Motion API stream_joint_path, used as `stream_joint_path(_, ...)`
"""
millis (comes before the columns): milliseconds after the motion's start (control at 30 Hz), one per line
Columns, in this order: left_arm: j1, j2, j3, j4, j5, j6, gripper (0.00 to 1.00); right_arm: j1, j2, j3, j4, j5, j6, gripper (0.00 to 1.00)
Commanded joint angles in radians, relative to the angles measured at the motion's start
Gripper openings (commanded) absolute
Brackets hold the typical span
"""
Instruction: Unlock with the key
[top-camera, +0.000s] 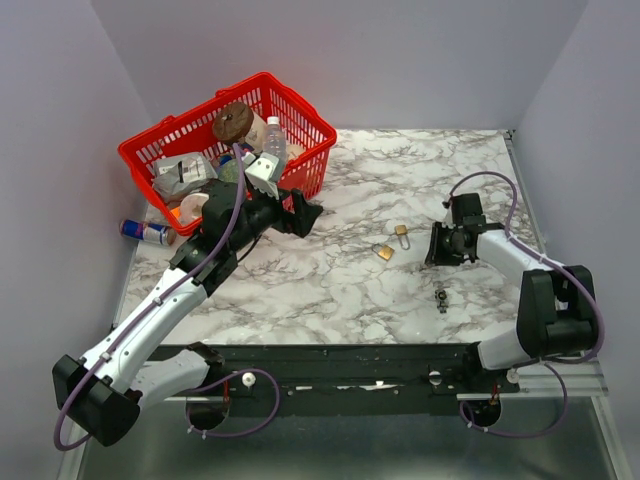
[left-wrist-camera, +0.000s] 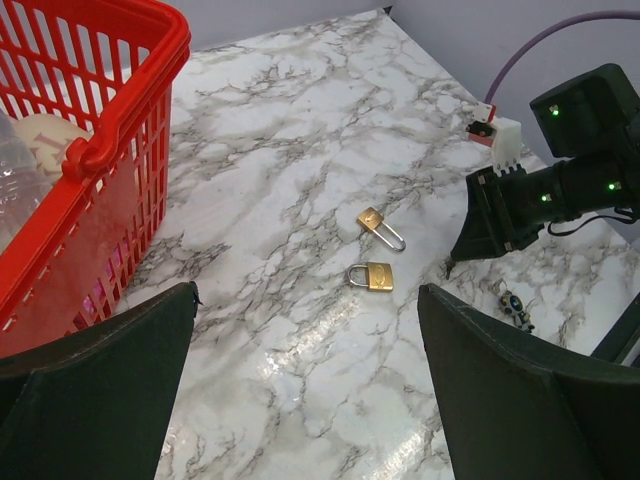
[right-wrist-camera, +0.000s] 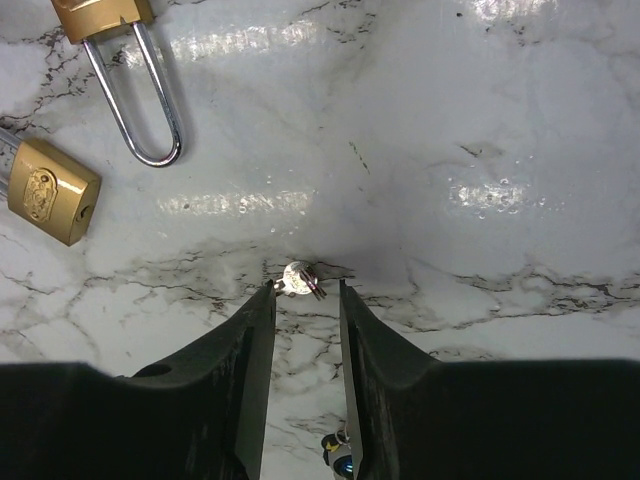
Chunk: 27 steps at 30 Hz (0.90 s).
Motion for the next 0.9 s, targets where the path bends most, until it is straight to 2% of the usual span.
stream_joint_path(0,-0.007,-0.016,-0.010,0.035,0.030,0.009,0.99,0.005,0.026,0.022,-0.009,-0.026,-0.021,0.39)
stream_joint_path(333,-0.009,-0.019,-0.010,0.030,0.027,0.011,0.99,0.005,0.088,0.058,-0.027,-0.049,-0.036,0.33)
stream_joint_path(433,-0.010,-0.022,-0.010,0.032,0.027,0.009,0.99,0.004,0.097,0.061,-0.033,-0.049,-0.036,0.27)
stream_joint_path(733,-0.010,-0.029,-0.012,0.032,0.024,0.016,0.99,0.007,0.086,0.049,-0.027,-0.072,-0.039,0.02)
stream_joint_path(867,-0.010,-0.038,-0.018,0.042,0.043,0.029,0.99,0.016,0.007,0.024,-0.012,-0.150,-0.030,0.01)
